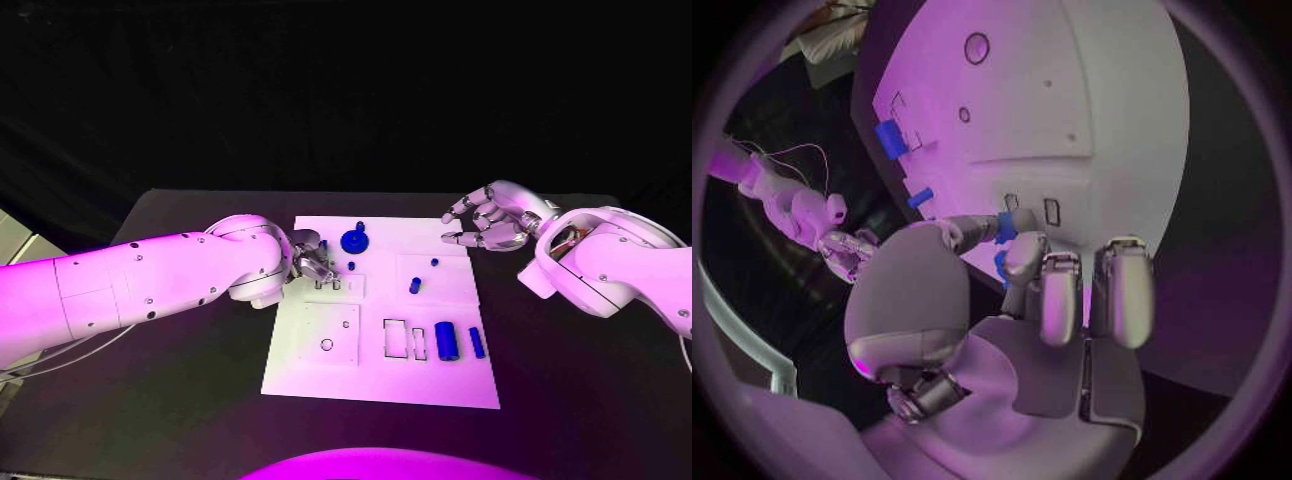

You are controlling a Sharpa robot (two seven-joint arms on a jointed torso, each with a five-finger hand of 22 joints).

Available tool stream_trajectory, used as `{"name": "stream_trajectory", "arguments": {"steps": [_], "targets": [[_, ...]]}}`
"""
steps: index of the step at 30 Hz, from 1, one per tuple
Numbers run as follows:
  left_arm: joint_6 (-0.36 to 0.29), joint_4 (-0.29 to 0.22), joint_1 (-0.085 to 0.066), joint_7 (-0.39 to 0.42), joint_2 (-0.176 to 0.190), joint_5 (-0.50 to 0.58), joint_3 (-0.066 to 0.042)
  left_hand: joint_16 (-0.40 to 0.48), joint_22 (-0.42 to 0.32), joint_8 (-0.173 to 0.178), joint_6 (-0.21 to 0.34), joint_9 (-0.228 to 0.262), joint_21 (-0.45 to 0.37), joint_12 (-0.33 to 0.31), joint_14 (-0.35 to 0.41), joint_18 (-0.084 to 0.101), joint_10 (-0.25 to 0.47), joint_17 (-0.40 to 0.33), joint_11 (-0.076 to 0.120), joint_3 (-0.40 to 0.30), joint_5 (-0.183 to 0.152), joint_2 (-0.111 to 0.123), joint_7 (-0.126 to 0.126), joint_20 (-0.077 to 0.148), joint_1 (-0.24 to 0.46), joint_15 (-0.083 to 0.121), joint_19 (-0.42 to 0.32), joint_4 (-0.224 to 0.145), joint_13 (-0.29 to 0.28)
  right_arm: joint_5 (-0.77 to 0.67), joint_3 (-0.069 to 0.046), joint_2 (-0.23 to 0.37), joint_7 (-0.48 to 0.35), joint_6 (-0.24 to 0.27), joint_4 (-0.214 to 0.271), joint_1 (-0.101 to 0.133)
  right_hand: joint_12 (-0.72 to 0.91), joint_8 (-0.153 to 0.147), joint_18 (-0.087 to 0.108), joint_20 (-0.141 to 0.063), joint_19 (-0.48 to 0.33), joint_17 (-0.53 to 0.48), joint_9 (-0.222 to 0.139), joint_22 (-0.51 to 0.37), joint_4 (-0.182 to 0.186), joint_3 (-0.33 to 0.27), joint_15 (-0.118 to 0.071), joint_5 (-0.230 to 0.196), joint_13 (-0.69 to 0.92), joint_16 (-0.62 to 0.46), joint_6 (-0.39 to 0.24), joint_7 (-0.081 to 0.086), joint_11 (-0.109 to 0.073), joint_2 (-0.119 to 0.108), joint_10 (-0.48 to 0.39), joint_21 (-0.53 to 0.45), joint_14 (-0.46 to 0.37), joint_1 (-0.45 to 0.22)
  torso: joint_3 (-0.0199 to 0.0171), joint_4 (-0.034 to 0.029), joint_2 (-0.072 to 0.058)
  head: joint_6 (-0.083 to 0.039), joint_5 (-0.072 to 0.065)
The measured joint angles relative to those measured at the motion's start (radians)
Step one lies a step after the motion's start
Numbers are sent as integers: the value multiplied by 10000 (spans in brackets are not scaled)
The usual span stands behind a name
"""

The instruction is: Assemble the parts on the task board

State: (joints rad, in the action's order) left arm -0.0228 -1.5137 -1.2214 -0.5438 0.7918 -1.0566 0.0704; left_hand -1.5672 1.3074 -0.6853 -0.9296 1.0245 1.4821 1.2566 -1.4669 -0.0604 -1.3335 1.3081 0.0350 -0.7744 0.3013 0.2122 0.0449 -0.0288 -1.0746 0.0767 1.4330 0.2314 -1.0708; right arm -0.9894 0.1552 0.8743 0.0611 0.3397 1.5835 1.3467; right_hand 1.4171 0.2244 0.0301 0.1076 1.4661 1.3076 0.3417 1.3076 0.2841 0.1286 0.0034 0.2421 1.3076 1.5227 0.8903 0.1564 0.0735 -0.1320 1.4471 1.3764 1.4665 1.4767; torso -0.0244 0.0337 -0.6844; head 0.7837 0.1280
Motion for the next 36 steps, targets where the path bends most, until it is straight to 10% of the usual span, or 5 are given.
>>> {"name": "stream_trajectory", "arguments": {"steps": [21, 36], "targets": [[3364, 1470, -1538, -517, -715, 2817, -16, 0, 0, 0, 149, 144, -58, -166, 0, -1, 169, -2, -81, 30, -135, -195, -3, -36, 147, 0, -111, -30, 286, -2, 4, -122, 27, -75, -82, -9, 0, 0, 0, 0, 0, -2, -1, -2, 28, 28, 0, 0, 0, 0, 0, 0, 0, 0, 0, 0, 0, 0, 1, -12, 4, 37, 0], [4701, 3073, -1729, -643, -1976, 3493, 344, 0, 0, 1, 166, 147, -58, -166, 0, -1, 168, -4, -82, 30, -173, -231, 17, -37, 111, 0, -111, -30, 284, -4, 6, -186, 45, -93, -131, -10, 0, 0, 0, 0, 0, -2, -1, -3, 28, 28, 0, 0, 0, 0, 0, 0, 0, 0, 0, 0, 0, 0, 3, -23, 6, 148, 40]]}}
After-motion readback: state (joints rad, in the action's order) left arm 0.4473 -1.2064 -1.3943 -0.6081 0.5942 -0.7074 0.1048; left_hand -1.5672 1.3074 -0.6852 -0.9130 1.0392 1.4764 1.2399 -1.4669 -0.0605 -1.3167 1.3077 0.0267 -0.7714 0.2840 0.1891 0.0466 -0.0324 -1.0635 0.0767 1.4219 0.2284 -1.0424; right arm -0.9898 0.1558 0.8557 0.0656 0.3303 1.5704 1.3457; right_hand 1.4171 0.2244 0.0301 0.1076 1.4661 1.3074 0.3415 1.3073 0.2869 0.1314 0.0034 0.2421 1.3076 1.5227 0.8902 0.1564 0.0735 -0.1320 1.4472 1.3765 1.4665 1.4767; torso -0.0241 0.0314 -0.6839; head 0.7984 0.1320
